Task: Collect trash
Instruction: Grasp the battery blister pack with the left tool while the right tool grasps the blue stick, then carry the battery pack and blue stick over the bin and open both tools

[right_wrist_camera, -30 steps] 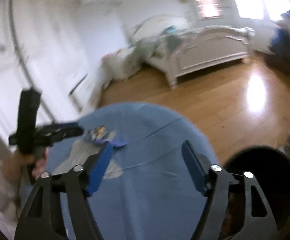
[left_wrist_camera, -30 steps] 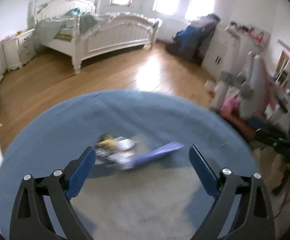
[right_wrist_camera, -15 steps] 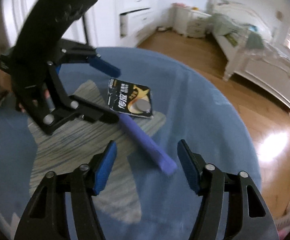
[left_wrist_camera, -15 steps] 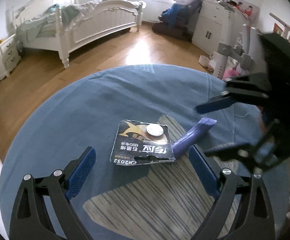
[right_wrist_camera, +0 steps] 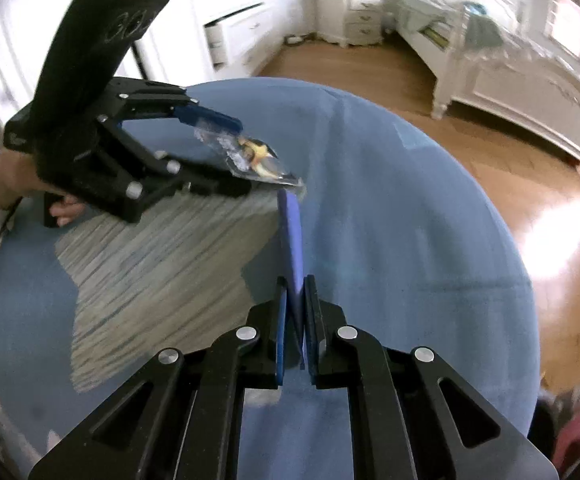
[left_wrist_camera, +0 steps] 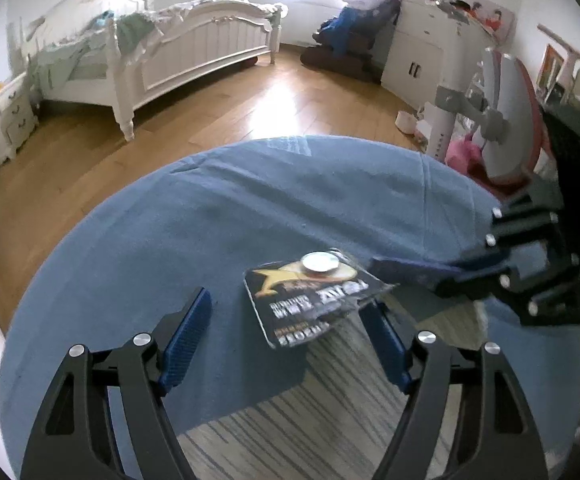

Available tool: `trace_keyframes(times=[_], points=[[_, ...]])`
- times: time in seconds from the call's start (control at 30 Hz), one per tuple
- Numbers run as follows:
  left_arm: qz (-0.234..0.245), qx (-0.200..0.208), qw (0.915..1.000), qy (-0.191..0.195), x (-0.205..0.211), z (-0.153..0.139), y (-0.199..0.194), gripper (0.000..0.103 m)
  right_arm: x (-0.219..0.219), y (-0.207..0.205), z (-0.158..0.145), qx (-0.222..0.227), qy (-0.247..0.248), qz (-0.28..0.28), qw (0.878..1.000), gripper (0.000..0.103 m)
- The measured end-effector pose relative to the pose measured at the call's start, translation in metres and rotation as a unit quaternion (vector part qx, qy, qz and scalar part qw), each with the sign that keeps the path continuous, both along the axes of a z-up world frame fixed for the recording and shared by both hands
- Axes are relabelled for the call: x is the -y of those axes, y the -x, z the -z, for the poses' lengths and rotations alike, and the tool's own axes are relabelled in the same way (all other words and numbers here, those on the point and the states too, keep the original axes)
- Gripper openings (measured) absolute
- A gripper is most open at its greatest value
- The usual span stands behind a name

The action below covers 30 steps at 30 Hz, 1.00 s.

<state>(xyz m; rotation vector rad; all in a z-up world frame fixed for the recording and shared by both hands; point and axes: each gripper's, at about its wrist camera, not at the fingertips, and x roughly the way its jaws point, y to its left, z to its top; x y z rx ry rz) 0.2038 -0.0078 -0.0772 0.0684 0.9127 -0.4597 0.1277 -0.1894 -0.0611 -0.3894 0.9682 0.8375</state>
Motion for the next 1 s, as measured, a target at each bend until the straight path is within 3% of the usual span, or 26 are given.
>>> trace_keyframes(times=[0.1,0.3,0.43,0.5,0.53,0.6,0.77,0.87,1.0], points=[[-0.007,-0.007,0.9997,0.020,0.003,-0.002,0.004,0.085,0.012,0.014,-0.001,-0.009,-0.014,0.022,1.000,0.009],[-0.047,-0.002,0.9988,0.014,0.015,-0.002,0.004,0.090,0.031,0.029,-0.004,-0.020,-0.064,0.071,0.995,0.009],[-0.063,0.006,0.9973,-0.037,0.031,0.001,0.003,0.089,0.040,0.037,-0.004,-0.023,-0.075,0.084,0.993,0.009],[-0.065,0.015,0.9937,-0.090,0.044,0.003,0.005,0.084,0.040,0.041,-0.006,-0.017,-0.075,0.090,0.993,0.009],[-0.067,0.015,0.9940,-0.085,0.045,0.003,0.006,0.080,0.040,0.042,-0.007,-0.014,-0.074,0.093,0.993,0.009],[-0.088,0.023,0.9919,-0.089,0.038,0.000,0.005,0.058,0.042,0.046,-0.009,-0.010,-0.081,0.098,0.992,0.009],[-0.105,0.020,0.9924,-0.061,0.020,-0.002,0.007,0.058,0.057,0.050,-0.017,0.005,-0.107,0.112,0.988,0.009],[-0.105,0.023,0.9942,-0.010,0.015,-0.013,0.019,0.058,0.073,0.054,-0.025,0.020,-0.133,0.130,0.982,0.009],[-0.081,0.058,0.9944,0.035,0.035,-0.048,0.037,0.058,0.106,0.060,-0.042,0.046,-0.191,0.173,0.965,0.009]])
